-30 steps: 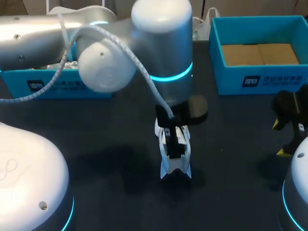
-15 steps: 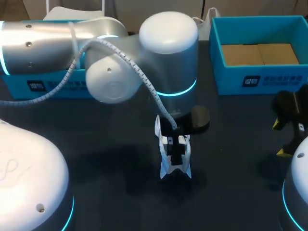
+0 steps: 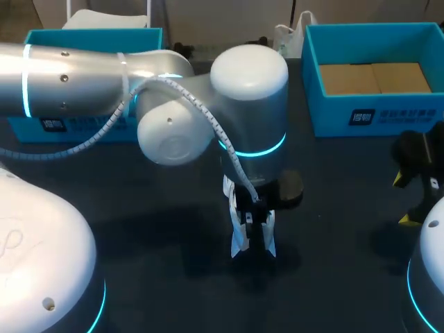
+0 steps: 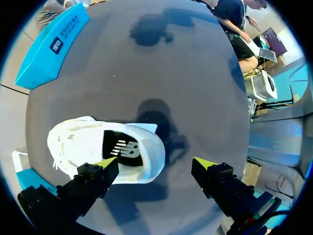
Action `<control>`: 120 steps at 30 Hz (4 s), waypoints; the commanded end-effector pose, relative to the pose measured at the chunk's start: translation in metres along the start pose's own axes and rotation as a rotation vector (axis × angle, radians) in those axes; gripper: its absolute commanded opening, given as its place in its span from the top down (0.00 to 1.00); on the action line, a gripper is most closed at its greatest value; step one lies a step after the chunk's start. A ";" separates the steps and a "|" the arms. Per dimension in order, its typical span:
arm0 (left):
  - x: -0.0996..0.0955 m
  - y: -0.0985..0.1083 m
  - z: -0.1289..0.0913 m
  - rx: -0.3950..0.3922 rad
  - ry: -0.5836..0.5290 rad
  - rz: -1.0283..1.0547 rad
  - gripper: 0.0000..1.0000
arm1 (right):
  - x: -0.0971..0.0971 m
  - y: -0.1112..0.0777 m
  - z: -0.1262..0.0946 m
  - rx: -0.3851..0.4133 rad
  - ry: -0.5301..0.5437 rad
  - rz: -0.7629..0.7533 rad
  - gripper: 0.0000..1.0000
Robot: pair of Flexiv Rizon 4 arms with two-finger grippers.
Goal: Take the shoe out of the shoebox, open the shoe tongue, remove and reinsert the insole, then place the shoe into the shoebox
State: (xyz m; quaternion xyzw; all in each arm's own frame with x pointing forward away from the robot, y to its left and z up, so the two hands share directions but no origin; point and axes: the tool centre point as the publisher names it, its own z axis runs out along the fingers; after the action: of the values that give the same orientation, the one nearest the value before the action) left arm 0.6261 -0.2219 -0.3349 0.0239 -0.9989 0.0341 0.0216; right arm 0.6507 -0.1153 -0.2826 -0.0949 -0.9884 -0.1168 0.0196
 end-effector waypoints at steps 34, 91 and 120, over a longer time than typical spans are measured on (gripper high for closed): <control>0.002 -0.006 0.056 -0.042 -0.039 0.018 0.10 | 0.001 0.000 0.001 0.003 -0.003 0.001 0.00; -0.121 0.039 -0.153 -0.117 0.018 0.098 1.00 | 0.001 0.000 0.001 0.003 -0.003 0.001 0.00; -0.229 0.131 -0.221 -0.104 0.021 0.023 1.00 | 0.001 0.000 0.001 0.003 -0.003 0.001 0.00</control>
State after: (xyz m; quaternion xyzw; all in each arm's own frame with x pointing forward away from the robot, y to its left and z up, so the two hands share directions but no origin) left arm 0.8472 -0.1007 -0.1480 0.0122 -0.9989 -0.0380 0.0261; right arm 0.6508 -0.1155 -0.2825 -0.0951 -0.9884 -0.1168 0.0196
